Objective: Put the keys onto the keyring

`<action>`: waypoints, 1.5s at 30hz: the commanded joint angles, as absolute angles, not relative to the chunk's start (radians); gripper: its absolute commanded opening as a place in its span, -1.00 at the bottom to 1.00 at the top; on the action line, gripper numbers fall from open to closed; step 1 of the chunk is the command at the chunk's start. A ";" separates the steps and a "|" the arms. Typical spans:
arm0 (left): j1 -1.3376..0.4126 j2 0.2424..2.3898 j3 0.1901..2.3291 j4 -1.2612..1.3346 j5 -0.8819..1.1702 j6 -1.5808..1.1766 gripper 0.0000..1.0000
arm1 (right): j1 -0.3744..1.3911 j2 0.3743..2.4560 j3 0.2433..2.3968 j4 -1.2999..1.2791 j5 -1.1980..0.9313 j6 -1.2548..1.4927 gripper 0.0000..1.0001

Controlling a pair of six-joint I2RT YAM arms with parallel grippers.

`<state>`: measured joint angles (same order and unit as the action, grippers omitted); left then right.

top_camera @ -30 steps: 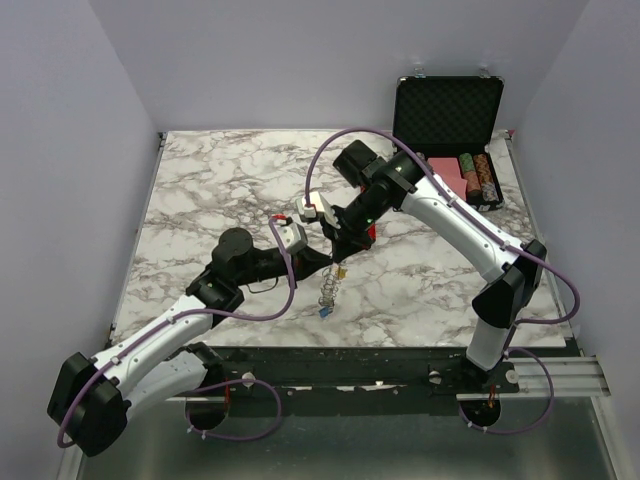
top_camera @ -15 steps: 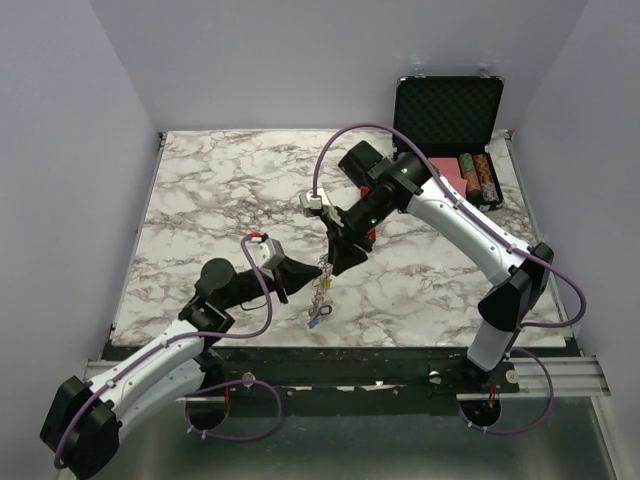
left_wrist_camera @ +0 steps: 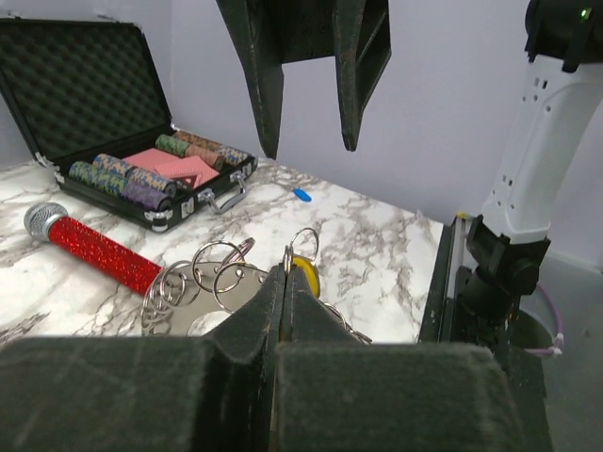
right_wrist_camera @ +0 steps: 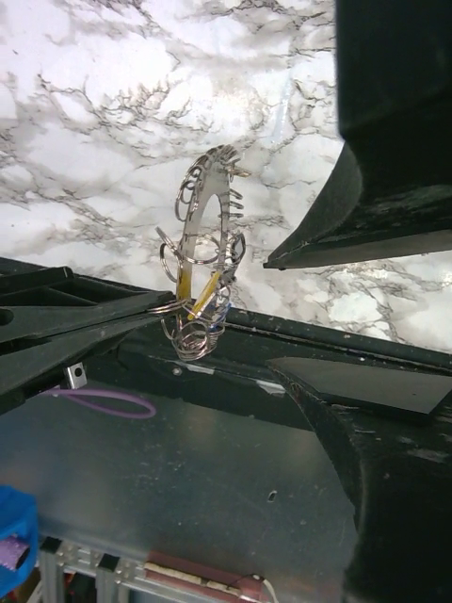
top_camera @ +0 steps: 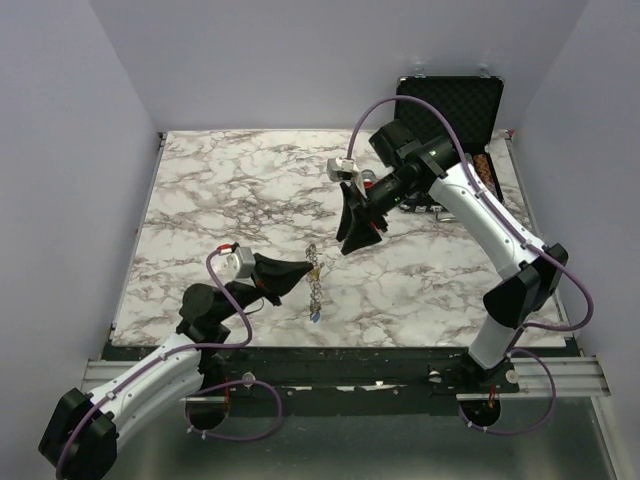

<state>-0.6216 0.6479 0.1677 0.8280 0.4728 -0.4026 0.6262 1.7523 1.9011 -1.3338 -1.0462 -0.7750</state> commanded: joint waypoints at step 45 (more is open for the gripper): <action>-0.571 0.870 0.150 1.531 0.431 -0.706 -1.00 | 0.581 1.643 1.671 -0.799 -1.303 -0.137 -0.24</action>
<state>-0.5758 0.8661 0.1165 1.2758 0.4057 -0.6815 0.5709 1.6592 1.6810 -0.8711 -1.4109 -0.2073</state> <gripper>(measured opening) 0.009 0.402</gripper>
